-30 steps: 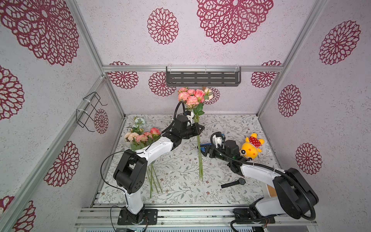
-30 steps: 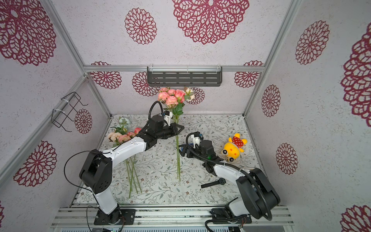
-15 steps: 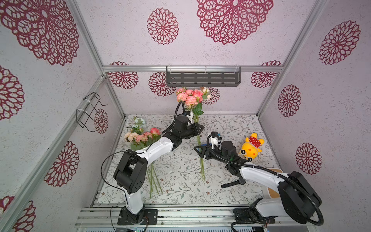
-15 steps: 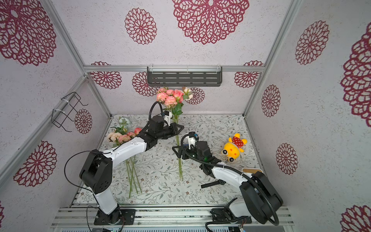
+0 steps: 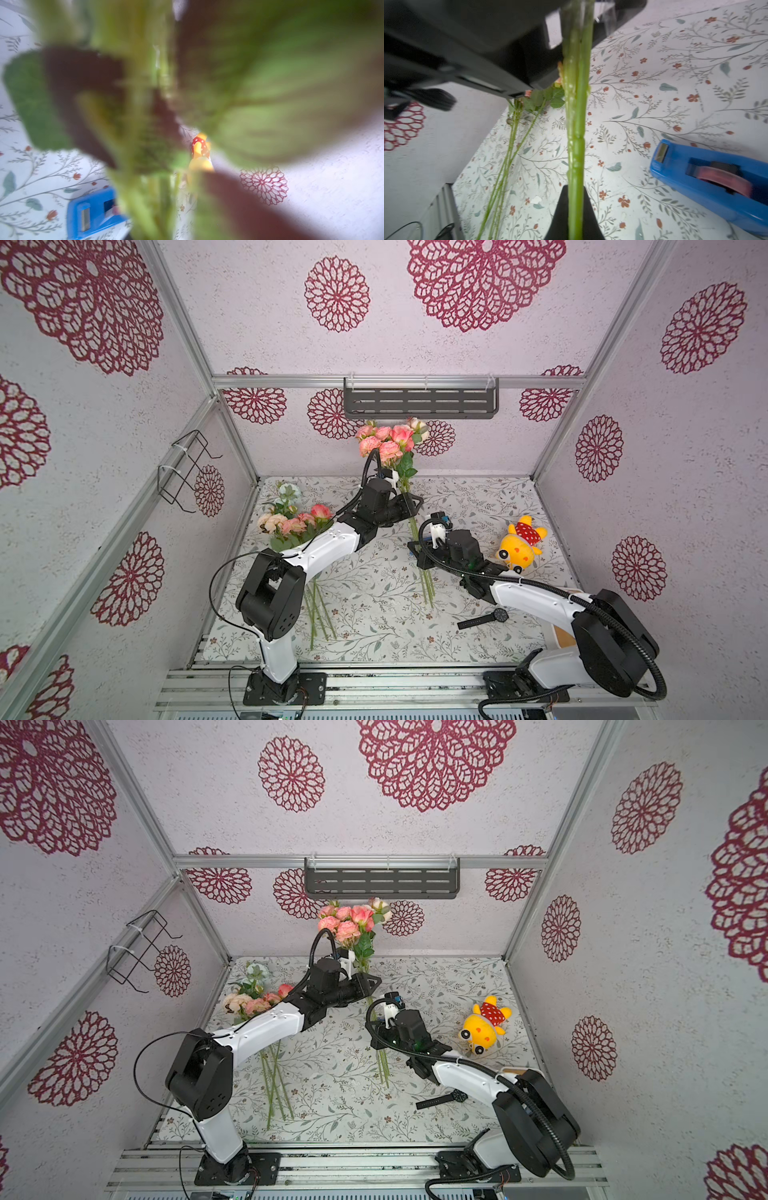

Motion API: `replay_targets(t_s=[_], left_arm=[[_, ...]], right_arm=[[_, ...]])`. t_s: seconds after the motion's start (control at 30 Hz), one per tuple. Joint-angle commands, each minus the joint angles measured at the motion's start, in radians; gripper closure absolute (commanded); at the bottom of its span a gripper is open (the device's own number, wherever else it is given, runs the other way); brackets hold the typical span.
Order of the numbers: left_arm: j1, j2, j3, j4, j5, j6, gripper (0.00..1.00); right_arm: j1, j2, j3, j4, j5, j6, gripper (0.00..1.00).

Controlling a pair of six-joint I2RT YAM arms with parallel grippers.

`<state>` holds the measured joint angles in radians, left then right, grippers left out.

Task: Wrap bouquets with tape
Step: Wrap the tape around the bouquet.

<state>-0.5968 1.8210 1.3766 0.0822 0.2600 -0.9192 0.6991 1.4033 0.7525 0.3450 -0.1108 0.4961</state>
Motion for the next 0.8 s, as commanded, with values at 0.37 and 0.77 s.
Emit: replay_targets(t_s=[0.37,0.77], left_arm=[[-0.016,0.054,0.138,-0.320,-0.108,0.059,0.64],[-0.021,0.106,0.147,-0.330,-0.066,0.051,0.66]], right_arm=[[0.080,0.053,0.178,-0.304,0.336,-0.113,1.00],[0.138,0.116,0.226,-0.314,0.378,-0.138,1.00]])
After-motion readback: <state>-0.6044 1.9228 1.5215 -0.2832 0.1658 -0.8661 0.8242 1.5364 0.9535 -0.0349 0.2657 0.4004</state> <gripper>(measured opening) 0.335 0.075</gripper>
